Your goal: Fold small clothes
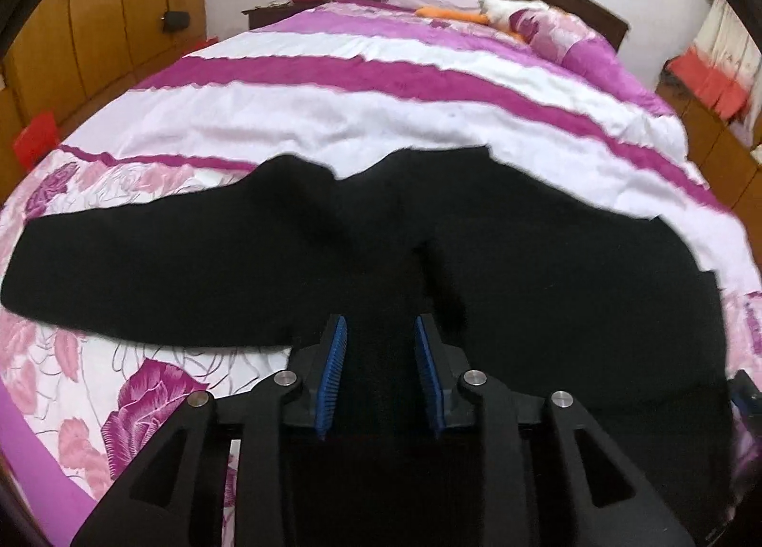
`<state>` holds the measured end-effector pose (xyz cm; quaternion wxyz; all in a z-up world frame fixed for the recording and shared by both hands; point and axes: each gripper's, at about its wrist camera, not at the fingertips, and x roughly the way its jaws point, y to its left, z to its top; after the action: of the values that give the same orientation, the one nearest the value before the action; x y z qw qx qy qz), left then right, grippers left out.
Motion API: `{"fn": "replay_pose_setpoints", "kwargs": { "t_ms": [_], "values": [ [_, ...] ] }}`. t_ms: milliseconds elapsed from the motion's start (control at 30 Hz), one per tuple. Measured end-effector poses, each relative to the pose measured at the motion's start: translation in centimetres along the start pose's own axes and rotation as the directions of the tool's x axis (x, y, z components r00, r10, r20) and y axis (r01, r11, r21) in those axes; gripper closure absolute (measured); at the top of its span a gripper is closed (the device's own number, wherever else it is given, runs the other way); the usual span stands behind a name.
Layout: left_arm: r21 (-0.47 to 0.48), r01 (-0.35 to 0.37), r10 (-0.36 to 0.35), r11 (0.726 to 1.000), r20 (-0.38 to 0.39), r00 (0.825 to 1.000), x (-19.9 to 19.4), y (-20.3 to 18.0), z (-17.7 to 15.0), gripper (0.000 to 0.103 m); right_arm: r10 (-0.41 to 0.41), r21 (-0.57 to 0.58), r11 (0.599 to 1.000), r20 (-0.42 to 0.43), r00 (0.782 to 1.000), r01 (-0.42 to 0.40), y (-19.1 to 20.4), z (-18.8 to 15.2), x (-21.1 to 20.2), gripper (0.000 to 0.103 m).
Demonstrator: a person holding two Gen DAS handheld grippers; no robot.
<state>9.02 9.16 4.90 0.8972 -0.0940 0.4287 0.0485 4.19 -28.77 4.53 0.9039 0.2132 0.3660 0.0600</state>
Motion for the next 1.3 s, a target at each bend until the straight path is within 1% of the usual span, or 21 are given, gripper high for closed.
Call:
{"fn": "replay_pose_setpoints", "kwargs": {
  "t_ms": [67, 133, 167, 367, 433, 500, 567, 600, 633, 700, 733, 767, 833, 900, 967, 1033, 1100, 1133, 1200, 1267, 1300],
  "values": [
    [-0.001, 0.034, -0.034, 0.999, 0.018, 0.999, -0.6, -0.6, 0.4, 0.073, -0.011, -0.012, 1.0, 0.001, 1.0, 0.011, 0.7, 1.0, -0.1, 0.043],
    [0.002, 0.093, -0.093, 0.996, 0.037, 0.995, -1.0, -1.4, 0.7, 0.065, -0.021, -0.005, 1.0, -0.011, 1.0, 0.021, 0.9, 2.0, 0.3, 0.043],
    [0.009, 0.115, -0.115, 0.993, 0.04, 0.993, -1.0, -1.9, 0.9, 0.063, -0.031, -0.001, 1.0, -0.025, 0.999, 0.031, 1.0, 2.6, 0.8, 0.043],
    [0.043, 0.159, -0.161, 0.986, 0.043, 0.986, 0.5, -4.1, 1.4, 0.063, -0.114, -0.008, 0.993, -0.074, 0.991, 0.114, 0.8, 5.6, 4.8, 0.043],
    [0.049, 0.174, -0.176, 0.984, 0.051, 0.983, 0.8, -4.5, 1.3, 0.063, -0.128, -0.003, 0.992, -0.108, 0.986, 0.128, 0.3, 6.0, 6.7, 0.043],
    [0.051, 0.177, -0.18, 0.983, 0.053, 0.982, 1.2, -4.7, 1.3, 0.063, -0.104, 0.023, 0.994, -0.132, 0.986, 0.108, -0.4, 6.2, 8.2, 0.05],
    [0.048, 0.189, -0.191, 0.981, 0.051, 0.98, 1.7, -4.8, 1.4, 0.063, -0.059, 0.047, 0.997, -0.134, 0.989, 0.066, -0.9, 6.4, 9.3, 0.07],
    [0.045, 0.193, -0.195, 0.98, 0.048, 0.98, 1.9, -4.8, 1.4, 0.063, -0.041, 0.046, 0.998, -0.133, 0.99, 0.048, -0.9, 6.5, 9.5, 0.078],
    [0.043, 0.195, -0.197, 0.98, 0.047, 0.979, 2.1, -4.7, 1.4, 0.063, -0.026, 0.035, 0.999, -0.133, 0.991, 0.031, -0.7, 6.6, 9.6, 0.093],
    [0.033, 0.194, -0.195, 0.981, 0.048, 0.98, 2.7, -4.9, 1.5, 0.063, -0.052, -0.032, 0.998, -0.049, 0.997, 0.05, 0.4, 6.8, 8.4, 0.094],
    [0.031, 0.194, -0.196, 0.98, 0.051, 0.979, 3.0, -4.9, 1.5, 0.063, -0.073, -0.069, 0.995, -0.001, 0.997, 0.073, 1.1, 6.9, 7.6, 0.094],
    [0.029, 0.192, -0.193, 0.981, 0.054, 0.98, 3.4, -5.1, 1.5, 0.063, -0.113, -0.115, 0.986, 0.054, 0.992, 0.118, 1.9, 6.9, 6.8, 0.094],
    [0.031, 0.169, -0.171, 0.985, 0.048, 0.984, 4.2, -5.3, 1.5, 0.063, -0.171, -0.156, 0.971, 0.081, 0.982, 0.182, 2.5, 7.2, 6.8, 0.095],
    [0.034, 0.134, -0.135, 0.99, 0.02, 0.991, 5.8, -5.7, 1.3, 0.063, -0.243, -0.174, 0.953, 0.045, 0.969, 0.247, 2.2, 7.1, 8.4, 0.094],
    [0.047, 0.114, -0.115, 0.992, 0.02, 0.993, 6.6, -6.0, 1.0, 0.063, -0.29, -0.163, 0.945, -0.017, 0.957, 0.283, 1.1, 6.5, 10.4, 0.094],
    [0.063, 0.099, -0.101, 0.993, 0.026, 0.995, 6.8, -6.3, 0.9, 0.063, -0.285, -0.136, 0.951, -0.041, 0.958, 0.277, 0.2, 6.3, 11.3, 0.094],
    [0.068, 0.095, -0.097, 0.993, 0.025, 0.995, 6.9, -6.4, 0.8, 0.063, -0.288, -0.132, 0.951, -0.04, 0.957, 0.281, 0.1, 6.5, 11.2, 0.094],
    [0.068, 0.095, -0.097, 0.993, 0.024, 0.995, 7.0, -6.3, 0.8, 0.063, -0.288, -0.135, 0.95, -0.041, 0.957, 0.28, 0.1, 6.5, 11.1, 0.092],
    [0.068, 0.097, -0.098, 0.993, 0.023, 0.995, 6.9, -6.2, 0.8, 0.063, -0.278, -0.126, 0.954, -0.047, 0.959, 0.271, 0.0, 6.6, 10.8, 0.088],
    [0.069, 0.099, -0.101, 0.993, 0.02, 0.995, 6.6, -6.2, 0.8, 0.063, -0.256, -0.09, 0.964, -0.055, 0.965, 0.251, -0.1, 6.8, 9.8, 0.078],
    [0.071, 0.101, -0.103, 0.992, 0.015, 0.995, 6.2, -6.1, 0.9, 0.063, -0.248, -0.074, 0.967, -0.06, 0.967, 0.244, 0.0, 6.8, 9.4, 0.074]
  ]
}}
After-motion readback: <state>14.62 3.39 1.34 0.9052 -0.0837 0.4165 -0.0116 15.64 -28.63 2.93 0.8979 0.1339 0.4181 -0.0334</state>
